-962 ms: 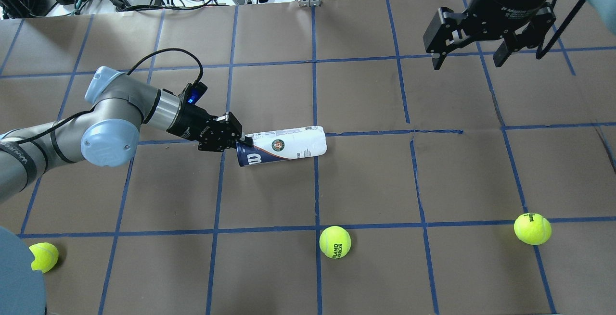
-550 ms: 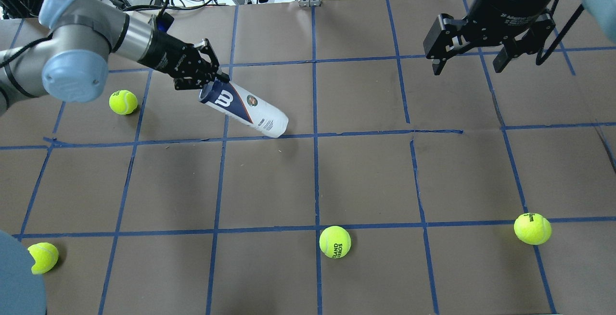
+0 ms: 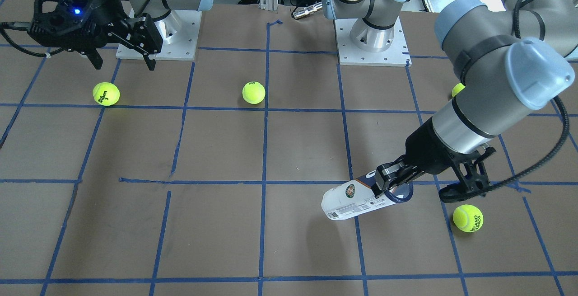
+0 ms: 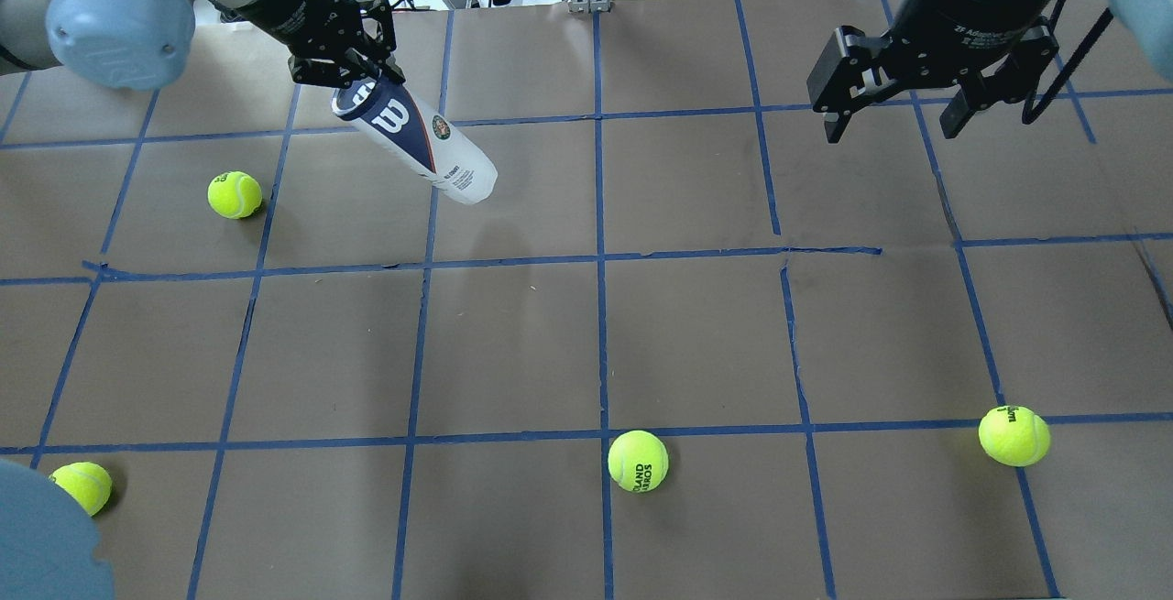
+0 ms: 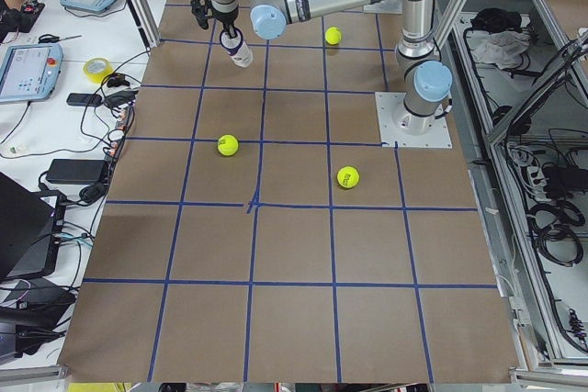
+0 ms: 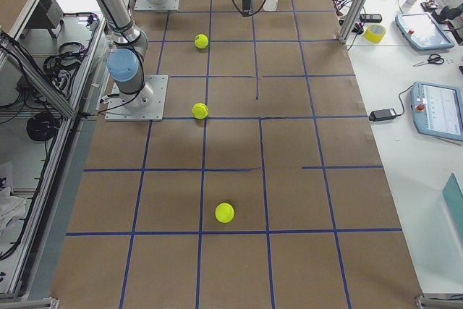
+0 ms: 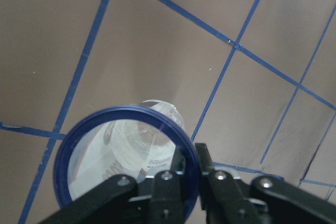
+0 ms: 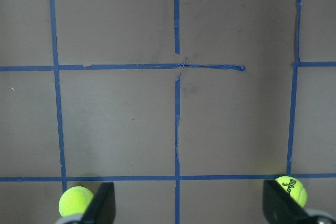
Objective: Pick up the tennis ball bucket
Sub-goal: 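Lift the can's open end with the left gripper, tilting it upright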
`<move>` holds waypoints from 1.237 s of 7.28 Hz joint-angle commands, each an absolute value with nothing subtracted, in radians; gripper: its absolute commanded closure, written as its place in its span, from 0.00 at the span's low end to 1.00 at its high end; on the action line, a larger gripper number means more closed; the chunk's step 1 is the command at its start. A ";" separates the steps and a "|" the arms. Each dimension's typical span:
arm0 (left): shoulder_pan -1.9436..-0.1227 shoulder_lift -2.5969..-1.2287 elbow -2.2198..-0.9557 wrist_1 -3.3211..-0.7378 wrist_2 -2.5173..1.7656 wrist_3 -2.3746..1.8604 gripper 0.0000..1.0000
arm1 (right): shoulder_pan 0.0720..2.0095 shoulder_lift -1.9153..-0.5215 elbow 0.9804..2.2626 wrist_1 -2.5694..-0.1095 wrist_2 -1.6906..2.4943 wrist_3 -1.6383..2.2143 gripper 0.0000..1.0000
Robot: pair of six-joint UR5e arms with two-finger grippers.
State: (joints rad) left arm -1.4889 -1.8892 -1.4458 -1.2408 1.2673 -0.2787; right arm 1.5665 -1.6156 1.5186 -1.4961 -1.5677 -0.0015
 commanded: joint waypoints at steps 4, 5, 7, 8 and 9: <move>-1.647 -1.986 -1.405 -1.086 1.479 -0.097 1.00 | 1.566 -1.615 1.519 -1.496 -1.569 -0.002 0.00; -1.679 -2.000 -1.404 -1.083 1.526 -0.101 1.00 | 1.566 -1.615 1.519 -1.496 -1.569 -0.002 0.00; -1.706 -2.014 -1.402 -1.083 1.540 -0.135 1.00 | 1.566 -1.617 1.519 -1.496 -1.569 -0.002 0.00; -1.726 -2.017 -1.394 -1.083 1.540 -0.155 1.00 | 1.566 -1.617 1.519 -1.496 -1.569 -0.002 0.00; -1.735 -2.020 -1.391 -1.085 1.542 -0.172 1.00 | 1.566 -1.617 1.519 -1.496 -1.569 -0.002 0.00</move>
State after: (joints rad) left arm -1.7192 -2.0162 -1.3963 -1.0834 1.5392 -0.1498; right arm 1.5662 -1.6167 1.5186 -1.4956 -1.5693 -0.0015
